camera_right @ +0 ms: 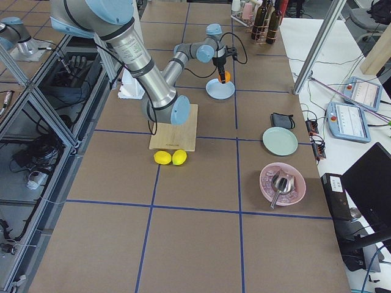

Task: Pick orange to plate
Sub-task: 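Lift the orange with the right gripper and carry it over the plate, then lower the orange onto the light blue plate and open the right gripper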

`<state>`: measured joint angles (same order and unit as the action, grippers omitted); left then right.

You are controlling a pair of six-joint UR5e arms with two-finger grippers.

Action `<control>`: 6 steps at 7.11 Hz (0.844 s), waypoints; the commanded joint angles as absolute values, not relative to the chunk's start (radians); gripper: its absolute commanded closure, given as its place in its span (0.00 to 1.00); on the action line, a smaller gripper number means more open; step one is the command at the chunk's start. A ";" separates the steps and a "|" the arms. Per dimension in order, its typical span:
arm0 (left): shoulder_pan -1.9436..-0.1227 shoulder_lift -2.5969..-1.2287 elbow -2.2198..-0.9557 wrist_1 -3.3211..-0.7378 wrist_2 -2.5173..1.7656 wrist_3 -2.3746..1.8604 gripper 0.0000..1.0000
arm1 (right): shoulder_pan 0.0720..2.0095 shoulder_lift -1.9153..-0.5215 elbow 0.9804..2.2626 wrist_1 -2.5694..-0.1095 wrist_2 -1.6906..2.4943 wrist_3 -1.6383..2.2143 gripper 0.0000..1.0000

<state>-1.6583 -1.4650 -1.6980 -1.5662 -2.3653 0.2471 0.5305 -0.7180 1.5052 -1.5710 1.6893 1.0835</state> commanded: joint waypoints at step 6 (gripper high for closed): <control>-1.657 -1.470 -1.698 -1.566 -2.367 0.247 0.00 | 0.466 -0.643 1.312 -1.569 1.608 1.149 0.30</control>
